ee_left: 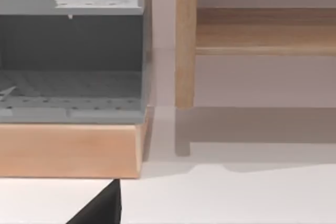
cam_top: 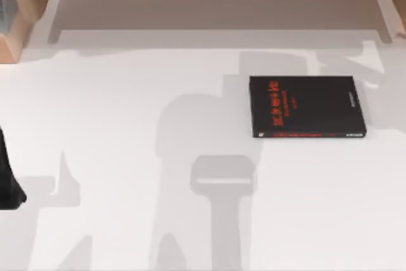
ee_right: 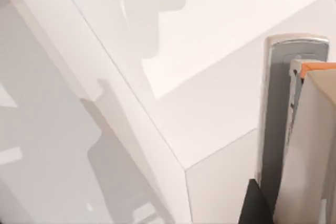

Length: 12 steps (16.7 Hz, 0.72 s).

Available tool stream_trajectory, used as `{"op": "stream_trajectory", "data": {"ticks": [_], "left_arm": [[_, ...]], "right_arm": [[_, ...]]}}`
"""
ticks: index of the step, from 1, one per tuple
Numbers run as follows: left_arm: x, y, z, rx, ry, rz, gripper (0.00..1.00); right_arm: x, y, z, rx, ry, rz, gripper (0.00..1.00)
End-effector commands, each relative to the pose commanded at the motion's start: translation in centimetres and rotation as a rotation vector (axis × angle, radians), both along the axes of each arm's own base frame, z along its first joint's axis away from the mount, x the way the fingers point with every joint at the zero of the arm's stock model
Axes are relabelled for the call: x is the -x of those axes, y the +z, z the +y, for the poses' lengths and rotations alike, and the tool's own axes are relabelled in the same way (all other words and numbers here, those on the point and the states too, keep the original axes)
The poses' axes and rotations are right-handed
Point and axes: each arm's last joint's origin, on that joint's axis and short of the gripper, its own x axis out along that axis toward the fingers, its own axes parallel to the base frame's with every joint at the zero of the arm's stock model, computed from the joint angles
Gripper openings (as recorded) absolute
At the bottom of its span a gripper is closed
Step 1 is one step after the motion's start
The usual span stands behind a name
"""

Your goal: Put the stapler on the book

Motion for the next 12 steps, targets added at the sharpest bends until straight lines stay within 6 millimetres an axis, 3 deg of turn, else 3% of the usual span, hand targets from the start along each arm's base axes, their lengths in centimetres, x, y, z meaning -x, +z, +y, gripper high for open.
{"op": "stream_trajectory", "data": {"ticks": [3,5,9,12], "left_arm": [[0.0,0.0,0.0,0.0,0.0,0.0,1.0],[0.0,0.0,0.0,0.0,0.0,0.0,1.0],[0.0,0.0,0.0,0.0,0.0,0.0,1.0],[0.0,0.0,0.0,0.0,0.0,0.0,1.0]], "right_arm": [[0.6,0.0,7.0,-0.015,0.114,0.039,0.0],[0.6,-1.4,12.3,-0.023,0.216,0.053,0.0],[0.3,-6.6,21.9,-0.037,0.434,0.07,0.0],[0.5,-10.3,26.1,-0.044,0.538,0.091,0.0]]}}
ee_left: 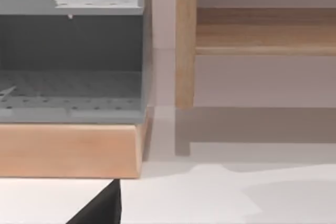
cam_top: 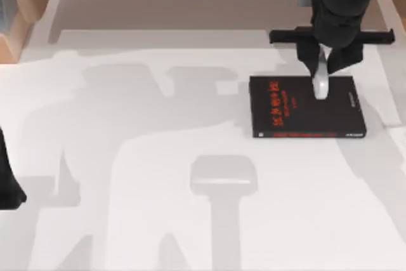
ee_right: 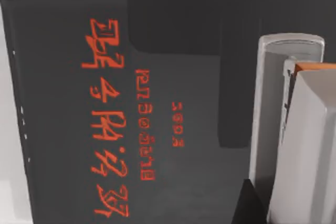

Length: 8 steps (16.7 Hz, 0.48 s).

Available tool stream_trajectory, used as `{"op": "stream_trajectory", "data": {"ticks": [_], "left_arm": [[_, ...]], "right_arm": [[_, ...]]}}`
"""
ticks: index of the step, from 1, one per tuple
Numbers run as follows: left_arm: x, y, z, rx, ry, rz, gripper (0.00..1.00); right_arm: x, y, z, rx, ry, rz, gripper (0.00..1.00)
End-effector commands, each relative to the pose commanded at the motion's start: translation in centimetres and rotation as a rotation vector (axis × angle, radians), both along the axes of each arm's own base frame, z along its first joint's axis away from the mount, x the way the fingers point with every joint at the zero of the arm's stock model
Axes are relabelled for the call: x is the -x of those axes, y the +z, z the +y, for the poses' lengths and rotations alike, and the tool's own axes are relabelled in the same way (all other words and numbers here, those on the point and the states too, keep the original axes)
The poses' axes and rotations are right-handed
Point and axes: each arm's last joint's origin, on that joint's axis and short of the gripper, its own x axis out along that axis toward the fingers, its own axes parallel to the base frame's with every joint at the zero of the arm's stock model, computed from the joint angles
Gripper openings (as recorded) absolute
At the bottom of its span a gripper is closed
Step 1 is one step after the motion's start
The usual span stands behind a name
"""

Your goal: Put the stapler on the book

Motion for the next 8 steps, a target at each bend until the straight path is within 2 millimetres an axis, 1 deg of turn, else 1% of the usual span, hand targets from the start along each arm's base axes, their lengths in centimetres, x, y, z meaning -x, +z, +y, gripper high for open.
{"op": "stream_trajectory", "data": {"ticks": [1,6,8], "left_arm": [[0.0,0.0,0.0,0.0,0.0,0.0,1.0],[0.0,0.0,0.0,0.0,0.0,0.0,1.0],[0.0,0.0,0.0,0.0,0.0,0.0,1.0]], "right_arm": [[0.07,-0.63,0.53,0.001,0.013,0.007,0.0],[0.05,-0.59,0.47,-0.001,0.009,0.007,0.0],[0.01,-1.08,0.49,0.0,0.01,0.007,0.0]]}}
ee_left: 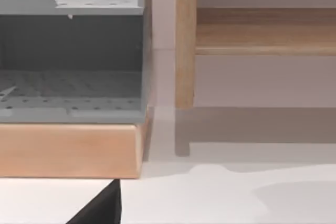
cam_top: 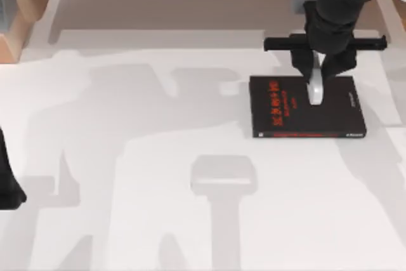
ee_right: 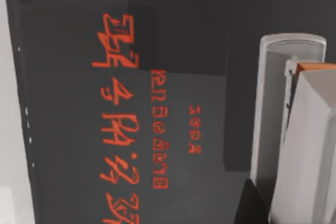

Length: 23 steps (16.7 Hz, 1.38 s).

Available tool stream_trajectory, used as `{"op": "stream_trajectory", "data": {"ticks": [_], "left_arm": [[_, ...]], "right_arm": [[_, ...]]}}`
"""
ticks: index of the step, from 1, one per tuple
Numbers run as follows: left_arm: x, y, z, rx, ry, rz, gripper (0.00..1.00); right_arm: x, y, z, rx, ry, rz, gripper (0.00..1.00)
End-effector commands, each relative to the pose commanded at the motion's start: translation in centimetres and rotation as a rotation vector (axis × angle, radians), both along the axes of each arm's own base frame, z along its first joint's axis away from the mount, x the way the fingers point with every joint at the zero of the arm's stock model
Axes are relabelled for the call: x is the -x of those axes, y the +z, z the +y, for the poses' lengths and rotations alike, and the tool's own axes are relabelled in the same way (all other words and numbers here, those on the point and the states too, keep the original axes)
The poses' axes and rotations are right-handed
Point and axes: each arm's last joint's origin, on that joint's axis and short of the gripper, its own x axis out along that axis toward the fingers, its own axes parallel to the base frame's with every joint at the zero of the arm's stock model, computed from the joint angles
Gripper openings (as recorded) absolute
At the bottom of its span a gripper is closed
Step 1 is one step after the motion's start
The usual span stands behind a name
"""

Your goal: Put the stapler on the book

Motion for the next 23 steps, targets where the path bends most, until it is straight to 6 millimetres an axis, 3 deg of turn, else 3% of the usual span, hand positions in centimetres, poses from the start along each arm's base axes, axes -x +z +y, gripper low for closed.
{"op": "stream_trajectory", "data": {"ticks": [4,8,21,23], "left_arm": [[0.0,0.0,0.0,0.0,0.0,0.0,1.0],[0.0,0.0,0.0,0.0,0.0,0.0,1.0],[0.0,0.0,0.0,0.0,0.0,0.0,1.0],[0.0,0.0,0.0,0.0,0.0,0.0,1.0]], "right_arm": [[-0.1,-2.3,0.1,0.001,0.004,0.0,0.0],[-0.1,-2.6,0.1,0.001,0.004,0.0,0.0],[-0.1,-2.6,0.1,0.001,0.004,0.0,0.98],[-0.1,-2.6,0.1,0.001,0.004,0.0,1.0]]}}
